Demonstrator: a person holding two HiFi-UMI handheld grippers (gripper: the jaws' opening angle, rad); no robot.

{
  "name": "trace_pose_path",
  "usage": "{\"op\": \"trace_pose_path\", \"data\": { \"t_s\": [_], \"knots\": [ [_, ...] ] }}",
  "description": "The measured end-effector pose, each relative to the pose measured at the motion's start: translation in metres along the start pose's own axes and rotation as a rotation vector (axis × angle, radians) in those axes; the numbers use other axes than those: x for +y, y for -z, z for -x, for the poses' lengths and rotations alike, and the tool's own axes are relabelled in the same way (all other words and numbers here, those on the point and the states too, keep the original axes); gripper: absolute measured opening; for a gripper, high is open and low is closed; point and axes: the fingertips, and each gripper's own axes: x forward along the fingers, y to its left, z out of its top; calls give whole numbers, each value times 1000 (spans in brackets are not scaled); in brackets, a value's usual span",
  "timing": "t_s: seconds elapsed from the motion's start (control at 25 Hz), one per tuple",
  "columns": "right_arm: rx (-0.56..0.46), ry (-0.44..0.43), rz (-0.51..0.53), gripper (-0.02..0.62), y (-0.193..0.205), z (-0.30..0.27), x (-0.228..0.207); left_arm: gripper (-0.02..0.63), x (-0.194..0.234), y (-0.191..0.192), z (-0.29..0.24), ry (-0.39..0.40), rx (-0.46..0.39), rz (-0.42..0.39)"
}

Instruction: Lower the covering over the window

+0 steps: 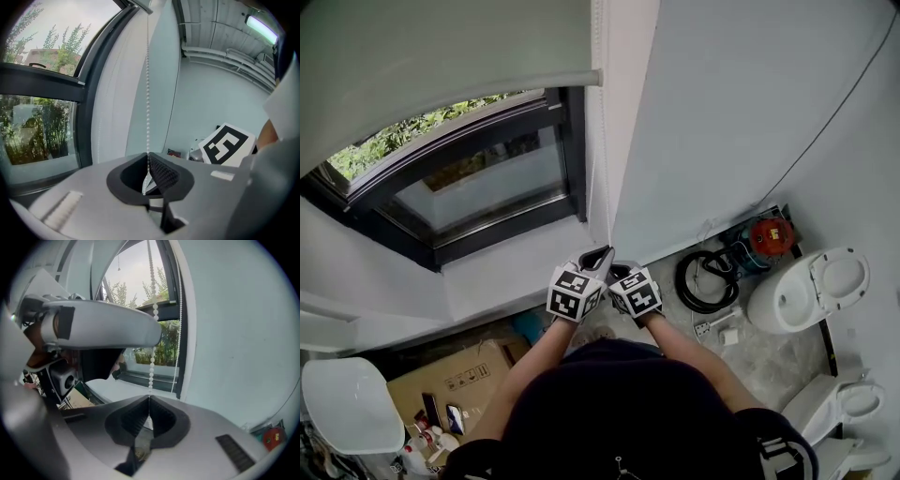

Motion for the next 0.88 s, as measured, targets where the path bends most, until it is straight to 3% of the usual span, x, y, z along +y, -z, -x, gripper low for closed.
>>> {"op": "trace_pose_path", "data": {
  "t_s": [0.24, 0.36, 0.6, 0.68, 0.76, 0.88],
  "knots": [
    [-9, 43, -25, 12, 5, 10, -16, 23, -21, -3, -17, 49, 21, -53],
    [-3, 52, -11, 14, 10, 13, -23, 23, -16, -3, -15, 32, 2, -37],
    [131, -15, 21, 15, 49, 9, -14, 21, 5, -1, -3, -37, -17, -16],
    [113, -36, 7, 23, 54, 14, -13, 21, 13, 0, 1, -61, -25, -15],
    [61, -58, -8, 97, 47, 22, -14, 21, 21, 0, 5, -85, -38, -4],
    [-66, -60, -35, 109, 14, 44, -20, 21, 28, 2, 9, -103, -46, 6]
  ]
}}
